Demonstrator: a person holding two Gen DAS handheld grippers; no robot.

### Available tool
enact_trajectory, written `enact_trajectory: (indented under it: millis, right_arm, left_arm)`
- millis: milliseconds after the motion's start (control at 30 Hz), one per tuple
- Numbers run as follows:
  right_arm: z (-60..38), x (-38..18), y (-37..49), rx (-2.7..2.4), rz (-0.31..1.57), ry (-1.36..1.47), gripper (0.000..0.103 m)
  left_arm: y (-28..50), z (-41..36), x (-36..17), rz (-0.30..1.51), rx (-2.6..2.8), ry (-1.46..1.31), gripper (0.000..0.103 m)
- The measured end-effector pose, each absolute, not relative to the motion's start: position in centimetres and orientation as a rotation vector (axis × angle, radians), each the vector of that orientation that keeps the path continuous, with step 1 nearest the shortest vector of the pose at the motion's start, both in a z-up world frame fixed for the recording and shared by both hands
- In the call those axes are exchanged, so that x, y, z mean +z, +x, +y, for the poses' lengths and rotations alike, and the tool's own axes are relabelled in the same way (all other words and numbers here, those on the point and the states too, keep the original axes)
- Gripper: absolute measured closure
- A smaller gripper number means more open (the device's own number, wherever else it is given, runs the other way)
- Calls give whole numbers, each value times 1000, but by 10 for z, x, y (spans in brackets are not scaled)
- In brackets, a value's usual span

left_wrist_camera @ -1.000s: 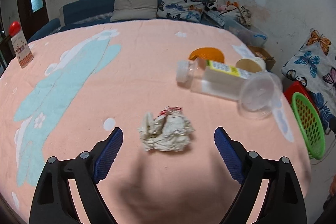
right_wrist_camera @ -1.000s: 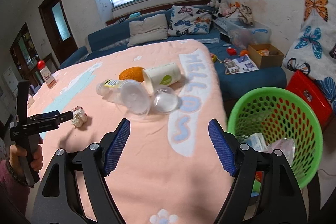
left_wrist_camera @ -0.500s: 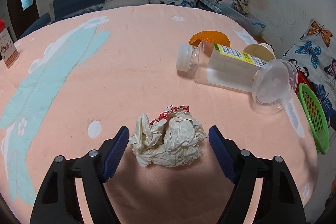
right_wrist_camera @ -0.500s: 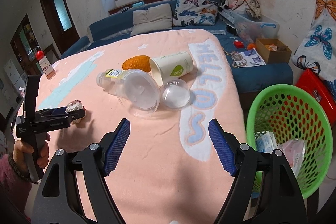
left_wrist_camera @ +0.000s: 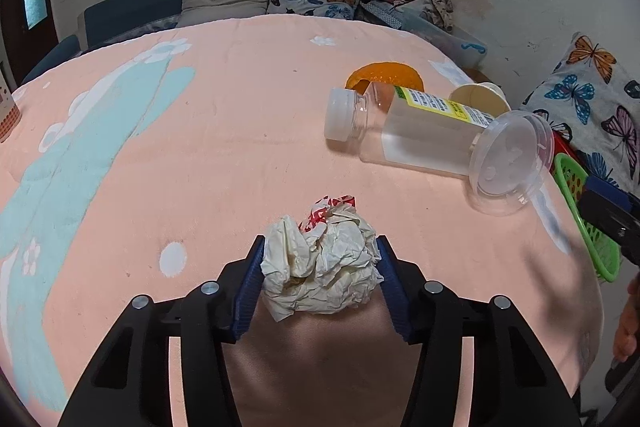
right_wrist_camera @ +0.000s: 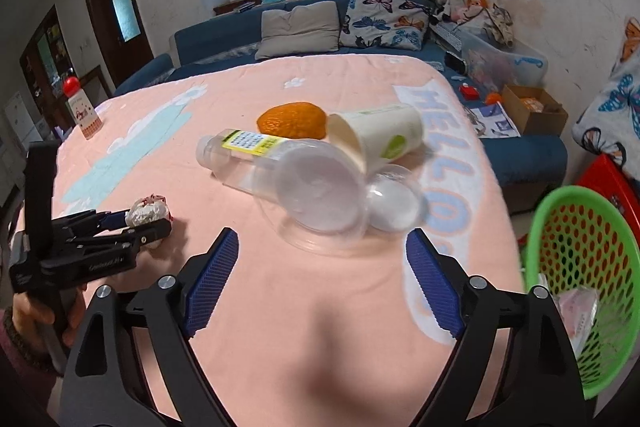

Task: Collect trash
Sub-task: 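Grasp the clear plastic lid with the right tool while the left tool holds the tissue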

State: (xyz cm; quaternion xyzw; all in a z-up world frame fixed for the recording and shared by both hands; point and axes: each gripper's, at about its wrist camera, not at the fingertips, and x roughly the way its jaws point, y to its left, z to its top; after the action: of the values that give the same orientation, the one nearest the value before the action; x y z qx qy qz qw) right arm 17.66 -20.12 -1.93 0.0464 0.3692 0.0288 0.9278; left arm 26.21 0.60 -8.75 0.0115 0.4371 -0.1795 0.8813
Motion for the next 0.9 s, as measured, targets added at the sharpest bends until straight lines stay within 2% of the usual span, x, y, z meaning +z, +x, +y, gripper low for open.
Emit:
enact_trajectory:
  millis: [367,900]
  right_arm:
    - [-167,-41,219,-31,776,13,8]
    - [-158,-63,245,-138,802,-59,8]
  left_arm:
    - [256,19,-82,888,-423,9,54]
    - [260,31,-85,890,-458,-32,54]
